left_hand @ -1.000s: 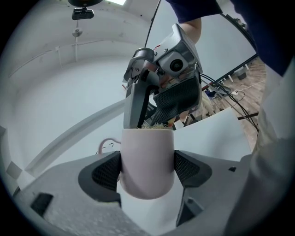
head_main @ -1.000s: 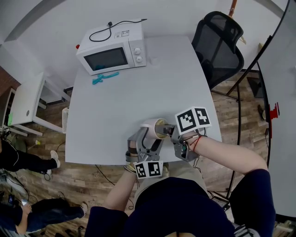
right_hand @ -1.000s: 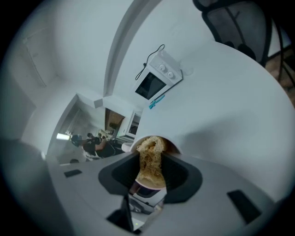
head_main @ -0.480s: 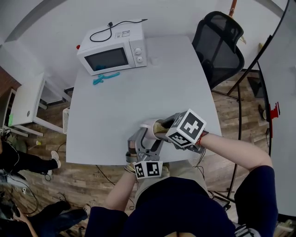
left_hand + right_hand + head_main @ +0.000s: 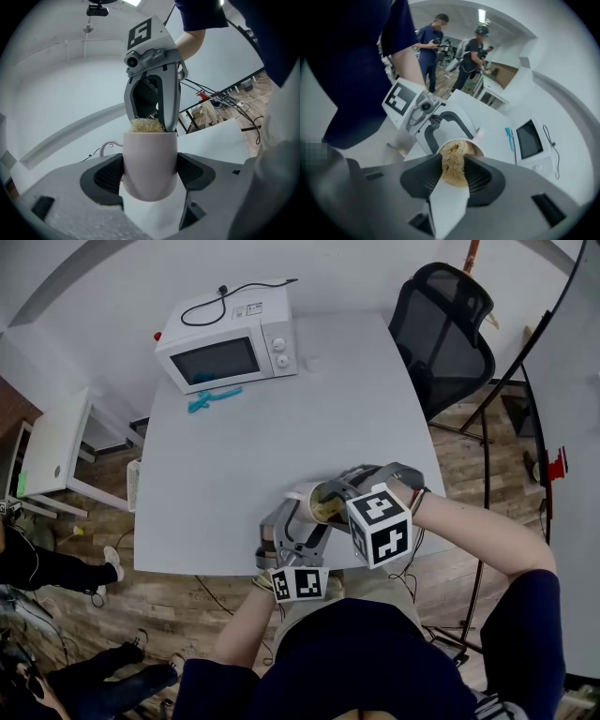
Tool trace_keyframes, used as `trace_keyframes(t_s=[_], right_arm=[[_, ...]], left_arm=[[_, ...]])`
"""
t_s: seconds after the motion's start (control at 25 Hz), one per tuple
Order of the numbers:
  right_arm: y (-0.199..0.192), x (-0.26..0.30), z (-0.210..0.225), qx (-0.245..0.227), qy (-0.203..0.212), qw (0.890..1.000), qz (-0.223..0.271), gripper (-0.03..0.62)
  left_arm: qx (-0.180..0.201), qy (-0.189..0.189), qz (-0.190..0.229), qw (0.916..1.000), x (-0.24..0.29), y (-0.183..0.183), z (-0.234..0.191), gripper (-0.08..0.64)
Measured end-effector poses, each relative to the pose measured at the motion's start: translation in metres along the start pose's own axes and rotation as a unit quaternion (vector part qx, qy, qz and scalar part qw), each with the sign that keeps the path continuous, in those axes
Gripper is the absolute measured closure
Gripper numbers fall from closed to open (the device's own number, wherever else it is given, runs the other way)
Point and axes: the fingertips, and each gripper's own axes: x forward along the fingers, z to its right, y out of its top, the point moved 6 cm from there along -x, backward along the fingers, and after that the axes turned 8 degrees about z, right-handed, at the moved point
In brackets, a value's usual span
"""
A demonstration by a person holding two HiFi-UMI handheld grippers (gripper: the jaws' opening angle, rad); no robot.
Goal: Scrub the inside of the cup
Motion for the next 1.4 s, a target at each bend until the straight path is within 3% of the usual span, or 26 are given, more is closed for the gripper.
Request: trace_keyframes(t_s=[0.12,0.2,0.52,0.76,0.96,1.12,1.4], right_arm=[[-0.006,0.000,-0.004,-0.127,0.004,0.992,-0.027,0.442],[-0.009,0.001,-0.006,-0.164,0.004,0.986,-0.036,0.442],[-0.009,-0.002,-0.004,-0.148,-0.003,0.988,-0.031,0.442],[-0.008,-0.015,-0.002,-0.066,-0.005,0.998,0.003,0.442],[-0.012,-0.034,0.004,0.007,-0.031,0.999,0.035,0.442],[-0.019,-0.053,0.011,0.070,-0.079,0.992,0.064,0.442],[-0.039,-0.063,0.008,0.185,-0.114,0.970,0.111,0.442]], left_arm=[[0.001,-0.001,0.002,1.0000,0.002,0.001,0.000,0.190],[0.002,-0.001,0.003,1.0000,0.003,0.001,0.001,0.190],[-0.002,0.001,0.005,1.0000,0.005,0.004,0.000,0.190],[-0.022,0.004,-0.004,0.9997,0.005,-0.004,0.002,0.190],[-0.059,0.016,-0.020,0.9979,0.005,-0.018,0.002,0.190],[-0.099,0.025,-0.035,0.9941,0.004,-0.029,0.005,0.190],[-0.171,0.027,-0.067,0.9826,0.005,-0.059,0.018,0.190]])
